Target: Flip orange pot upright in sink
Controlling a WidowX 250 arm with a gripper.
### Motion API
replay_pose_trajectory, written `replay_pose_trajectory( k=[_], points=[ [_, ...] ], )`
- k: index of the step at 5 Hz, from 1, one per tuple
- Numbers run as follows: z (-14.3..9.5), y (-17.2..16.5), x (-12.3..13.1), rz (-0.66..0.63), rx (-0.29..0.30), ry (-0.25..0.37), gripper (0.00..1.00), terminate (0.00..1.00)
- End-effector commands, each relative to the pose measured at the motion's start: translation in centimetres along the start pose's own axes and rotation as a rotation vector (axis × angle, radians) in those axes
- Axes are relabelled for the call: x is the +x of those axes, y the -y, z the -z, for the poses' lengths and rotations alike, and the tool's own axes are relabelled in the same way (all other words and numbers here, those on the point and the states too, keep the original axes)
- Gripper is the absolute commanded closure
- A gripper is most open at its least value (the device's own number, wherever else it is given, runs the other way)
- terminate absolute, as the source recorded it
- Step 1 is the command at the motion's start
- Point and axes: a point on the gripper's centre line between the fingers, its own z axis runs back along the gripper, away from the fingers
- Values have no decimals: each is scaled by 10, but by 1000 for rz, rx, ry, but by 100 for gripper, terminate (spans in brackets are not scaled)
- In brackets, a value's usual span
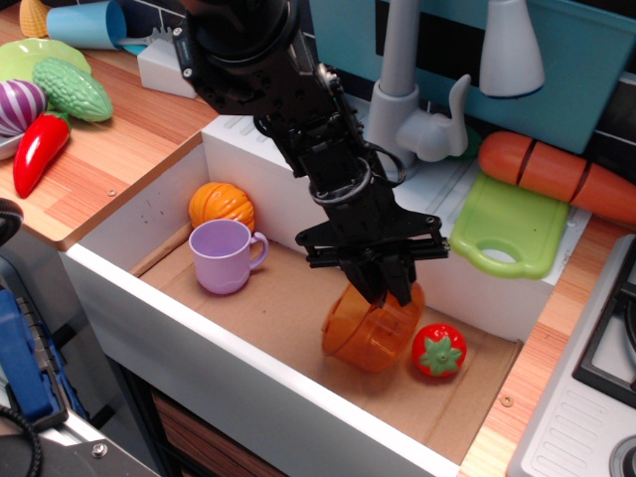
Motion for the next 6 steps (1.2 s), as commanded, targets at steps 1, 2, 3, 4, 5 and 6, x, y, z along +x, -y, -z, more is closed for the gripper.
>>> replay_pose_trajectory(
  k=[1, 2, 3, 4, 5, 6],
  points=[
    [-9, -1, 6, 57, 94, 28, 100, 0],
    [-13, -1, 3, 152, 322, 26, 100, 0],
    [-12, -2, -4, 204, 432, -2, 100, 0],
    [-9, -6, -11, 243, 462, 53, 0, 0],
    [-9, -6, -11, 243, 462, 53, 0, 0],
    [-9, -6, -11, 243, 462, 53, 0, 0]
  ],
)
